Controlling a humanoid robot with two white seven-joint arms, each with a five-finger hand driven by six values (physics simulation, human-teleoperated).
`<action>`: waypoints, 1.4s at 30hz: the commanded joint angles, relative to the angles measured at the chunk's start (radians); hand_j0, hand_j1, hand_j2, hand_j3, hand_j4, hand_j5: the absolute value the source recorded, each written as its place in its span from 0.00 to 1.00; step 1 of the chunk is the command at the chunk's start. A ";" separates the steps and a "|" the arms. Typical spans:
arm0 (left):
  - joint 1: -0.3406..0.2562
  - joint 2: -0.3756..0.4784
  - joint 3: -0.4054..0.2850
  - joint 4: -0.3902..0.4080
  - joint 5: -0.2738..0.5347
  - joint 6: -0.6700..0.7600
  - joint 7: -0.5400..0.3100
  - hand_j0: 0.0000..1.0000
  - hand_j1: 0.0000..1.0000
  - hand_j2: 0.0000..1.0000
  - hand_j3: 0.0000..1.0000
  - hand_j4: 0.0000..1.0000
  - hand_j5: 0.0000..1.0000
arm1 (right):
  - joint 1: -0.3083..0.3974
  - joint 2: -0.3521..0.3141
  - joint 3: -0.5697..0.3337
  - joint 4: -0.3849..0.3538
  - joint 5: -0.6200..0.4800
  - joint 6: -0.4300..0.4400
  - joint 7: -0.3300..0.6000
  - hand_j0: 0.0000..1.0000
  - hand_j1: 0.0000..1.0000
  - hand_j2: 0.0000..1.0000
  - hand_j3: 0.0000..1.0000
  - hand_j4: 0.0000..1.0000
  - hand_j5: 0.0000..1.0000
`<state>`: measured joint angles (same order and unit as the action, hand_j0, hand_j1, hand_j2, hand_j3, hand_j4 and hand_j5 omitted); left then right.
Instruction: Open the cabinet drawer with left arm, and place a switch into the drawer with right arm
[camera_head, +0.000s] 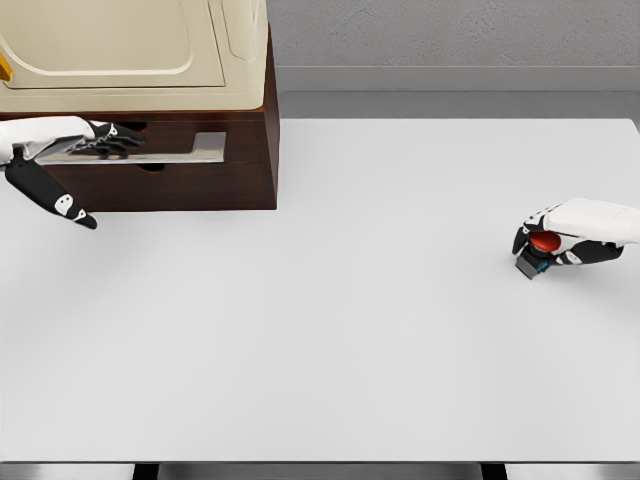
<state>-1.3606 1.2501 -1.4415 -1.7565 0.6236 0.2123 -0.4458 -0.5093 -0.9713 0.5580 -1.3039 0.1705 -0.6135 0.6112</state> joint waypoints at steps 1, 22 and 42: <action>0.000 0.005 -0.008 -0.001 0.001 0.004 -0.008 1.00 1.00 1.00 1.00 1.00 1.00 | 0.000 0.003 -0.001 -0.002 -0.006 0.003 0.000 0.56 0.56 0.56 0.56 0.56 0.56; 0.005 0.066 -0.007 -0.006 0.039 0.004 -0.165 1.00 1.00 1.00 1.00 1.00 1.00 | -0.037 0.034 0.003 -0.067 -0.006 0.003 0.000 0.52 0.52 0.52 0.52 0.52 0.52; 0.008 0.112 0.010 -0.006 0.172 0.005 -0.165 1.00 1.00 1.00 1.00 1.00 1.00 | -0.129 0.111 0.013 -0.110 -0.006 0.003 0.000 0.51 0.51 0.51 0.51 0.51 0.51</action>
<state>-1.3530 1.3555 -1.4137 -1.7677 0.8404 0.2171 -0.6111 -0.6443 -0.8734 0.5707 -1.4136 0.1703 -0.6135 0.6112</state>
